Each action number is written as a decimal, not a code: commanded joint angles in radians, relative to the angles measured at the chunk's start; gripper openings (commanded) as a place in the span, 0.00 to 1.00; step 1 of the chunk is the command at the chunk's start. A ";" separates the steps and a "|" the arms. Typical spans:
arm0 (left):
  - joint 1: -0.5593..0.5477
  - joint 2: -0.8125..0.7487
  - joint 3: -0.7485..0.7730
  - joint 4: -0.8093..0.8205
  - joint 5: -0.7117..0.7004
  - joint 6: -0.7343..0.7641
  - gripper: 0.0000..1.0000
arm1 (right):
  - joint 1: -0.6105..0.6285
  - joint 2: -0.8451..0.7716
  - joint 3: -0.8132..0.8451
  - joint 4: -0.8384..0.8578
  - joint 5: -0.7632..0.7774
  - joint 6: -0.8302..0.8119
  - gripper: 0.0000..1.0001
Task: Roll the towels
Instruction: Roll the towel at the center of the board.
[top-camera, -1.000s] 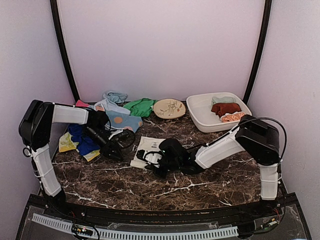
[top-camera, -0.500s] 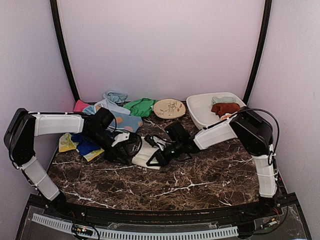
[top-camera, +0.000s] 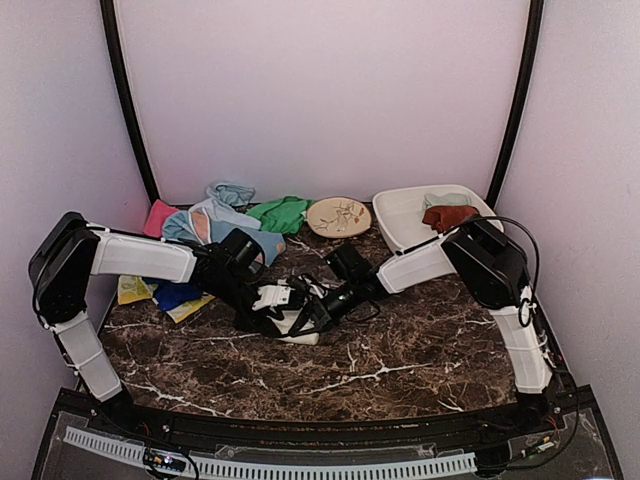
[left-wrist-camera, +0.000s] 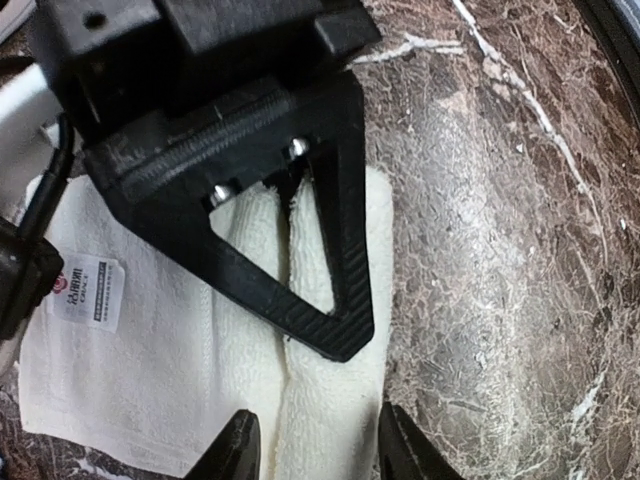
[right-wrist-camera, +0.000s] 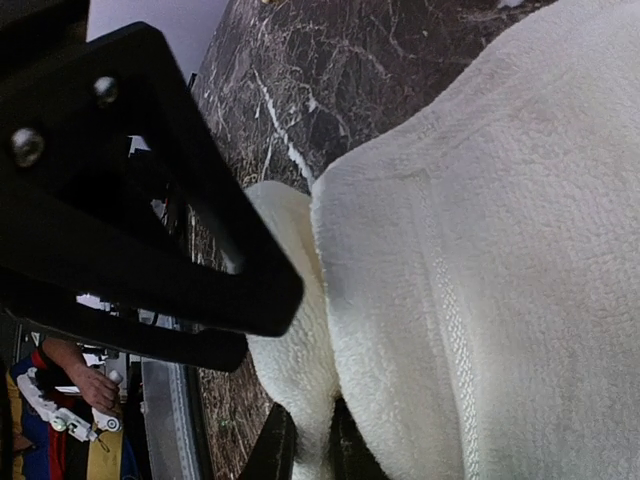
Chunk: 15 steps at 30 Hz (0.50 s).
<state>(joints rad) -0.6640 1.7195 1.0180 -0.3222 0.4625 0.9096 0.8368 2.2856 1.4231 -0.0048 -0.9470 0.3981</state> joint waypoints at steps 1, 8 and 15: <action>-0.006 0.047 0.017 -0.046 -0.010 0.039 0.42 | 0.004 0.061 -0.016 -0.094 -0.034 0.067 0.00; -0.009 0.090 0.026 -0.077 -0.004 0.003 0.16 | 0.004 0.054 -0.047 -0.051 -0.021 0.102 0.00; 0.034 0.149 0.104 -0.203 0.142 -0.072 0.00 | -0.005 -0.072 -0.171 0.128 0.114 0.126 0.16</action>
<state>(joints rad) -0.6571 1.8267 1.0668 -0.4095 0.5003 0.8856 0.8356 2.2807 1.3678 0.0784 -0.9771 0.4980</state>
